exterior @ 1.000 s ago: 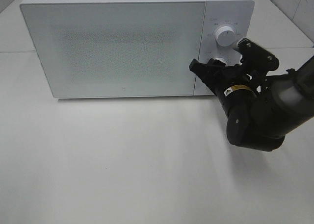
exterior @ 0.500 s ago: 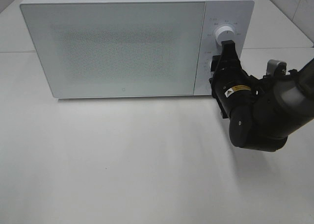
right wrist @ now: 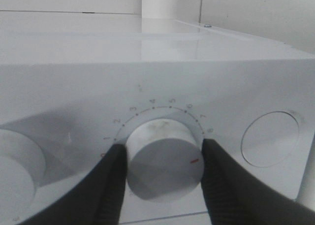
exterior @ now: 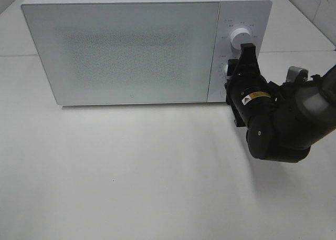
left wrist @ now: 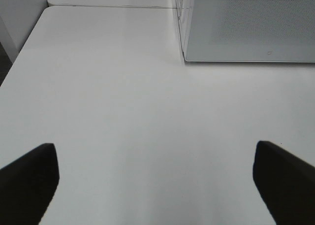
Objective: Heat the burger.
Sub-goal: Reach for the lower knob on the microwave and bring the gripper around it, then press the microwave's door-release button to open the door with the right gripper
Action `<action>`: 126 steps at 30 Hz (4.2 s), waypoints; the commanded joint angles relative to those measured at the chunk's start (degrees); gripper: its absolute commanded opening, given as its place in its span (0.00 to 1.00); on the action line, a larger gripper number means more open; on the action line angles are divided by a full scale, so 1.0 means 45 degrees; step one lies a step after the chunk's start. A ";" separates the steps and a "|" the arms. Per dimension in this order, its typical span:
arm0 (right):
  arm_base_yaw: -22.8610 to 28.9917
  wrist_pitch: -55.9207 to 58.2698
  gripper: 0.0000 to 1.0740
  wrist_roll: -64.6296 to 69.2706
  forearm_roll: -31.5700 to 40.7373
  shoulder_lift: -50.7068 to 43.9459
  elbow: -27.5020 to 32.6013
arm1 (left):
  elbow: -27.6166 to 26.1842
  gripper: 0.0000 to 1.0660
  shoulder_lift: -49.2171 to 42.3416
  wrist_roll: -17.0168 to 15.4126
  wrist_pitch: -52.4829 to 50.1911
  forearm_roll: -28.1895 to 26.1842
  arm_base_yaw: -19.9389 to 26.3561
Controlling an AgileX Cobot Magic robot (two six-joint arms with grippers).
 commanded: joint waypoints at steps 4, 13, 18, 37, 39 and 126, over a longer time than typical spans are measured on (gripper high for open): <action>0.0051 -0.2827 0.11 -0.0497 -0.1388 -0.0038 -0.0522 | 0.0025 0.94 -0.0153 -0.0051 -0.0153 -0.0102 0.0038; 0.0051 -0.2827 0.26 -0.0840 -0.1133 -0.0038 -0.0522 | 0.0025 0.94 -0.0153 -0.0051 -0.0153 -0.0102 0.0038; 0.0051 -0.2827 0.38 -0.0917 -0.0968 -0.0038 -0.0306 | 0.0025 0.94 -0.0153 -0.0051 -0.0153 -0.0102 0.0038; 0.0051 -0.2827 0.63 -0.1133 -0.0433 -0.0216 0.0866 | 0.0025 0.94 -0.0153 -0.0051 -0.0153 -0.0102 0.0038; 0.0051 -0.2827 0.64 -0.1350 -0.0420 -0.0433 0.1006 | 0.0025 0.94 -0.0153 -0.0051 -0.0153 -0.0102 0.0038; -0.3069 2.7515 0.71 -1.7214 -0.7410 -1.7112 -0.1120 | 0.0025 0.94 -0.0153 -0.0051 -0.0153 -0.0102 0.0038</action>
